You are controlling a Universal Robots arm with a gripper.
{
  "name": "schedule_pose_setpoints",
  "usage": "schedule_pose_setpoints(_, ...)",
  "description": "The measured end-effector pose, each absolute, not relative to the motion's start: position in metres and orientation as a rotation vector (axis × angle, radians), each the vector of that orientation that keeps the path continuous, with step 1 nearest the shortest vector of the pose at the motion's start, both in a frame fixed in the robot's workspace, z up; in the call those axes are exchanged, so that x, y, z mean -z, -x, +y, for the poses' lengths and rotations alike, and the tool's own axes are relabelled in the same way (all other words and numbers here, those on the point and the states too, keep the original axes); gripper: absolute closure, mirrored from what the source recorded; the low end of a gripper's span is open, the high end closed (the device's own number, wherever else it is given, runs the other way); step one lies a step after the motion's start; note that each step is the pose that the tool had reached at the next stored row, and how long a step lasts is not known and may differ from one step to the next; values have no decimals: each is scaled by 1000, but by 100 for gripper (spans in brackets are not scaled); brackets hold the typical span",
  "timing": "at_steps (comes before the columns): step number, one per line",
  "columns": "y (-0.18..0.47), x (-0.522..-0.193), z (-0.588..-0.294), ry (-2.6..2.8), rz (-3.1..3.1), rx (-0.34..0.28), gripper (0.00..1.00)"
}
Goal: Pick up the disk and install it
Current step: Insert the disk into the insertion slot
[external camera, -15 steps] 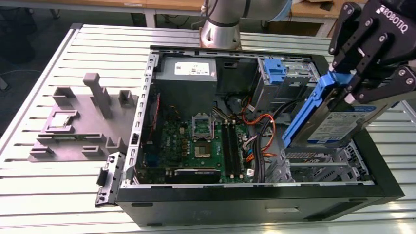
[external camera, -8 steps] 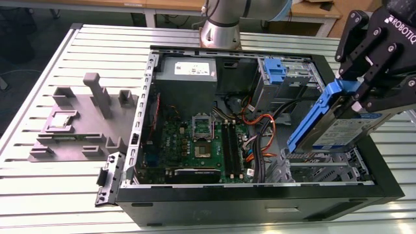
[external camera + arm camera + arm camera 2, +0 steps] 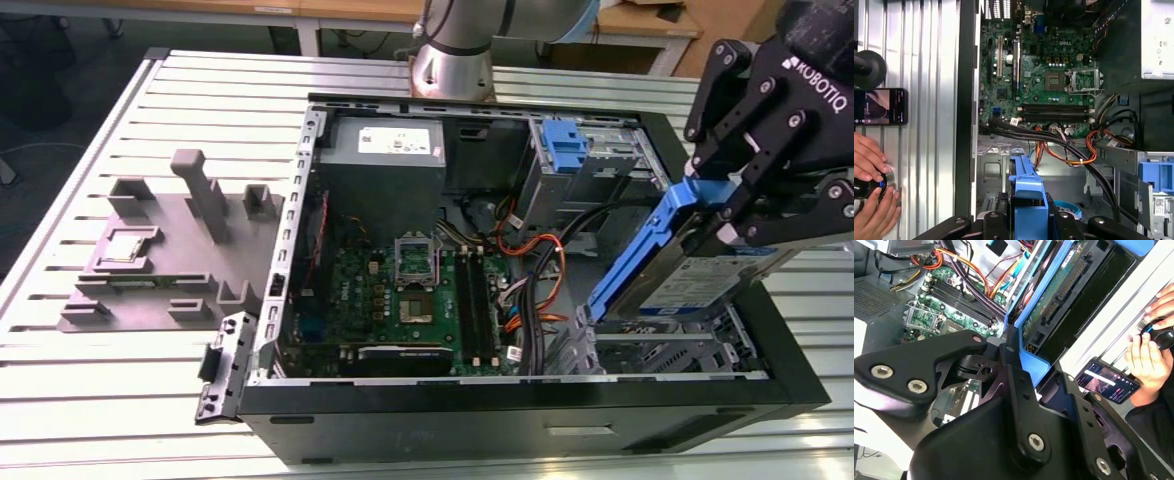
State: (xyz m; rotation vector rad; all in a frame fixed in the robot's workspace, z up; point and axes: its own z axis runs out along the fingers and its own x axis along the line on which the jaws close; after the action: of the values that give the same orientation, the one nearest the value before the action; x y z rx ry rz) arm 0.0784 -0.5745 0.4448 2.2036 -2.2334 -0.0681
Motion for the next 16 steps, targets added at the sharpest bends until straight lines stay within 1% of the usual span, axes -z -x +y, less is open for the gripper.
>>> schedule_pose_setpoints(16, -80, -436, -575, -2185, -2252, 68, 64)
